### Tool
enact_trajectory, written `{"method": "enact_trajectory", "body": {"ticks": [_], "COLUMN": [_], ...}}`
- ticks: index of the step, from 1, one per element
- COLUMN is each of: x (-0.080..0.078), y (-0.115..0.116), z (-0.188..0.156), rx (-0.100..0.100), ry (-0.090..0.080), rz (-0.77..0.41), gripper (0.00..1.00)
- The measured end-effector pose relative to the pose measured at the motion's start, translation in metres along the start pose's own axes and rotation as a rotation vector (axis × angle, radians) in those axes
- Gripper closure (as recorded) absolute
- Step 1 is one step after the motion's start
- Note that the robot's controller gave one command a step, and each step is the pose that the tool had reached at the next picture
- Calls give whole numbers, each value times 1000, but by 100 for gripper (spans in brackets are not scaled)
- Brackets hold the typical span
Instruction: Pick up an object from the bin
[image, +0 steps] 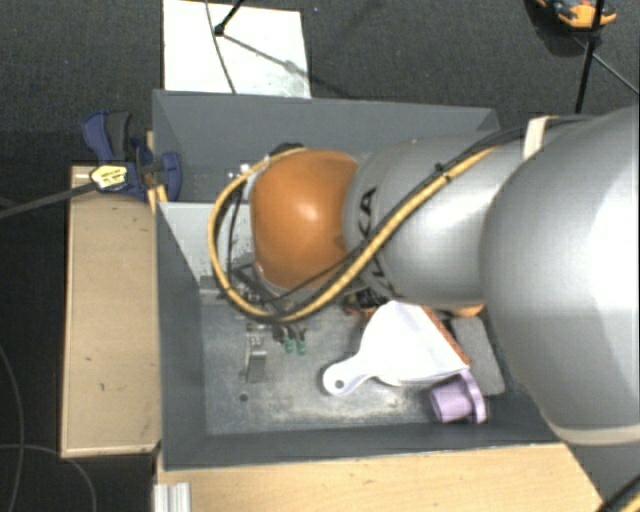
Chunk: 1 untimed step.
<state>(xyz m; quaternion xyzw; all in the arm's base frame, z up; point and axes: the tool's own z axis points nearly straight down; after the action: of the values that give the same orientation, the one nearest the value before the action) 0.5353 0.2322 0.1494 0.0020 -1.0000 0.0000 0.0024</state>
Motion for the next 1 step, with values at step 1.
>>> {"method": "enact_trajectory", "body": {"ticks": [1], "x": [0], "y": [-1], "z": [-1], "rx": [0], "ry": [0], "rz": [2], "gripper": [0]}}
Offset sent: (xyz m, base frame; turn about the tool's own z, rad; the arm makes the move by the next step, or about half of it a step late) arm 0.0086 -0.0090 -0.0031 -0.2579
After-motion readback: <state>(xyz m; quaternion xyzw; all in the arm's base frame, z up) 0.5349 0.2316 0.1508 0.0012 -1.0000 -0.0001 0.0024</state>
